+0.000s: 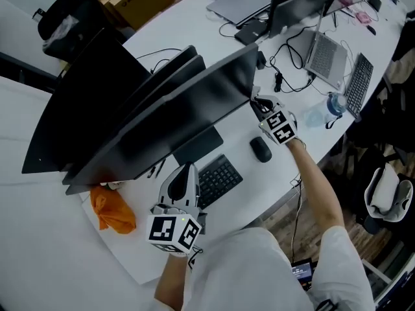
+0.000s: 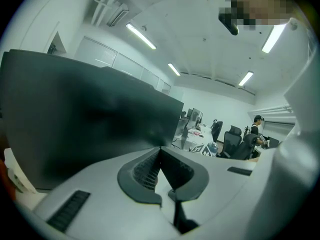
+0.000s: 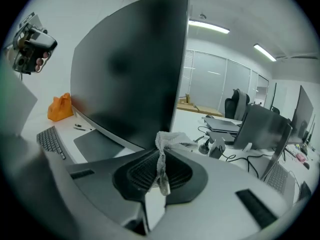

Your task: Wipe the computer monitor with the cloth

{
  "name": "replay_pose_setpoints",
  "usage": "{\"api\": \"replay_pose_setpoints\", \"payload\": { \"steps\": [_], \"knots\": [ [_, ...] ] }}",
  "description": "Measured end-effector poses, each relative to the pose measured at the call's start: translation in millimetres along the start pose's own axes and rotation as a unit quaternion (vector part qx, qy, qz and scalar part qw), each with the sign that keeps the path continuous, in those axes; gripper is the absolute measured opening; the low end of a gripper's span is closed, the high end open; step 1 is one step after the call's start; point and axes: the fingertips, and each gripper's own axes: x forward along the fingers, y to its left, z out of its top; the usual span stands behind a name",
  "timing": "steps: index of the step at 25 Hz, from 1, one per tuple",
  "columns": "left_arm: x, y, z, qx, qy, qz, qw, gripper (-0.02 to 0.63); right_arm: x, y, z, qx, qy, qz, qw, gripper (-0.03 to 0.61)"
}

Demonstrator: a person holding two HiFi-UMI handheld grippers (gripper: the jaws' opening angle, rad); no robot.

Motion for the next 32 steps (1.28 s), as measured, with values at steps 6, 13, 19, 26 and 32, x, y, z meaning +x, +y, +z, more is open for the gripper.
{"api": "replay_pose_setpoints", "payload": {
  "steps": [6, 13, 19, 26, 32],
  "knots": [
    [0, 1, -7, 0.001, 0.004, 0.003, 1.0, 0.018, 13, 1, -25, 0.036, 0.009, -0.001, 0.999, 0.031],
    [-9, 8, -2, -0.003, -0.004, 0.013, 0.9999, 0.018, 32, 21, -30, 0.044, 0.002, 0.018, 0.999, 0.031],
    [-24, 21, -9, -0.017, -0.007, 0.033, 0.9993, 0.018, 41, 60, -22, 0.067, -0.024, 0.028, 0.997, 0.031],
    [-39, 25, -16, -0.022, -0.009, 0.034, 0.9991, 0.018, 43, 99, -4, 0.071, -0.04, 0.04, 0.996, 0.031],
    [-56, 39, -16, -0.023, -0.006, 0.044, 0.9988, 0.018, 48, 134, 7, 0.075, -0.046, 0.057, 0.995, 0.031]
  ]
}}
